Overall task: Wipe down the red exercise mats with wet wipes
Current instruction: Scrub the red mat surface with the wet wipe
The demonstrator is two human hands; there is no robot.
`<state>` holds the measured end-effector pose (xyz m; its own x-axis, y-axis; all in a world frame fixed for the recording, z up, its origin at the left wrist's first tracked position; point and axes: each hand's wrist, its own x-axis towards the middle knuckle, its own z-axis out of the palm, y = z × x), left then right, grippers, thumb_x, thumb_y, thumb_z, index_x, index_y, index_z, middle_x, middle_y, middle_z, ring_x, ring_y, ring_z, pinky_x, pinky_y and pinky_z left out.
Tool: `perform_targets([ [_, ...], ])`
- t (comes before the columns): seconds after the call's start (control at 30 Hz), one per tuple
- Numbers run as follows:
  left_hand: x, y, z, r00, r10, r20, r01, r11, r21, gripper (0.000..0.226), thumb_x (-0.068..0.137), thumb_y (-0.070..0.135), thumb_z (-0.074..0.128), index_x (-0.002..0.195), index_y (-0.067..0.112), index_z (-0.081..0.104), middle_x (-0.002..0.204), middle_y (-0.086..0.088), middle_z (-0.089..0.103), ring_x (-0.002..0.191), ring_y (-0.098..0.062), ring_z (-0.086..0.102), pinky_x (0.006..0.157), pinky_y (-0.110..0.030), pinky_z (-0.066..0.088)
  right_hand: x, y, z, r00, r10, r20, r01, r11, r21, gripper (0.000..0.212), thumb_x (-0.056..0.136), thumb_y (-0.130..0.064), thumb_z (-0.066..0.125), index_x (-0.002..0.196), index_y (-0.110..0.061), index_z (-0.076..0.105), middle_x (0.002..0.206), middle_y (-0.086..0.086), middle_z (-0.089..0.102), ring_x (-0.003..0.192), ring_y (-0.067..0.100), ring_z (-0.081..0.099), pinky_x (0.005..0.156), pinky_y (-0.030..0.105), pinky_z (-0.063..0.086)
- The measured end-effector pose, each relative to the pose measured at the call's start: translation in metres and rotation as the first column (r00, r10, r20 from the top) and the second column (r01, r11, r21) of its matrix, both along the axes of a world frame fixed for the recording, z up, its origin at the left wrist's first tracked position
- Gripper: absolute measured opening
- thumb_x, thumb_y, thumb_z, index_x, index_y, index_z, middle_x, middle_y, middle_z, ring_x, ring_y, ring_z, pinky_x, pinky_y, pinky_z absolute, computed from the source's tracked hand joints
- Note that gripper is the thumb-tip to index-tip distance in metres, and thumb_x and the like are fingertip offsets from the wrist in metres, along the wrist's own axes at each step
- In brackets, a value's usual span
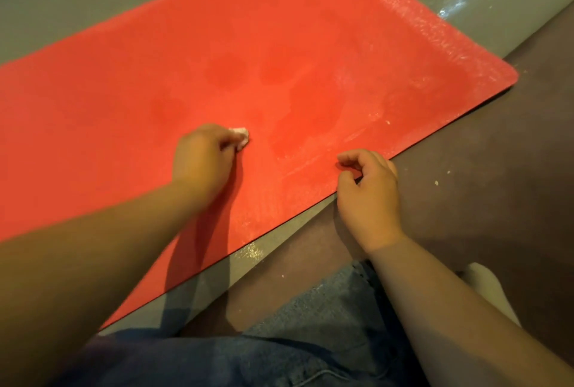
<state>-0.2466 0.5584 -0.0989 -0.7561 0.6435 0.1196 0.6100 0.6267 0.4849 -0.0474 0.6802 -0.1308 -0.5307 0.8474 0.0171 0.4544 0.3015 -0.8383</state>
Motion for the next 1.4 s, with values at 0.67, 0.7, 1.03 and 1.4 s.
perform_targets([
  [0.67,0.010,-0.090,0.021,0.986,-0.041,0.161,0.122,0.833,-0.540,0.055,0.091,0.031,0.057,0.142,0.021,0.038,0.144,-0.017,0.037,0.133,-0.033,0.034,0.108,-0.035,0.025,-0.021,-0.079,0.002,0.716,0.661,0.226,-0.696,0.647,0.312,0.018,0.086,-0.020,0.065,0.099,-0.009,0.073,0.093,0.008,0.057,0.090,0.027,0.050,0.074,0.033,0.040],
  [0.7,0.010,-0.094,0.020,0.984,-0.075,0.163,0.159,0.788,-0.594,0.066,0.091,0.041,0.057,0.148,0.024,0.029,0.153,-0.018,0.025,0.140,-0.032,0.026,0.112,-0.034,0.018,-0.017,-0.074,0.002,0.691,0.677,0.252,-0.720,0.616,0.320,0.018,0.085,-0.020,0.066,0.099,-0.009,0.073,0.093,0.009,0.057,0.089,0.027,0.050,0.073,0.033,0.041],
  [1.03,0.000,-0.086,0.015,0.949,-0.149,0.278,0.313,0.551,-0.773,0.117,0.070,0.069,0.066,0.149,0.036,-0.014,0.158,-0.014,-0.018,0.144,-0.044,-0.002,0.115,-0.051,0.021,-0.020,-0.012,0.008,0.940,0.086,0.329,-0.172,0.955,0.242,0.016,0.090,-0.014,0.057,0.098,-0.005,0.067,0.095,0.006,0.053,0.075,0.015,0.047,0.064,0.017,0.030],
  [1.4,-0.001,-0.068,0.022,0.953,-0.096,0.287,0.294,0.518,-0.803,0.128,0.066,0.058,0.078,0.150,0.031,-0.016,0.156,-0.024,-0.015,0.140,-0.052,0.006,0.110,-0.051,0.026,0.016,0.037,0.020,0.937,0.029,0.348,-0.145,0.939,0.312,0.017,0.090,-0.016,0.055,0.100,-0.014,0.068,0.106,0.010,0.053,0.098,0.025,0.051,0.072,0.020,0.028],
])
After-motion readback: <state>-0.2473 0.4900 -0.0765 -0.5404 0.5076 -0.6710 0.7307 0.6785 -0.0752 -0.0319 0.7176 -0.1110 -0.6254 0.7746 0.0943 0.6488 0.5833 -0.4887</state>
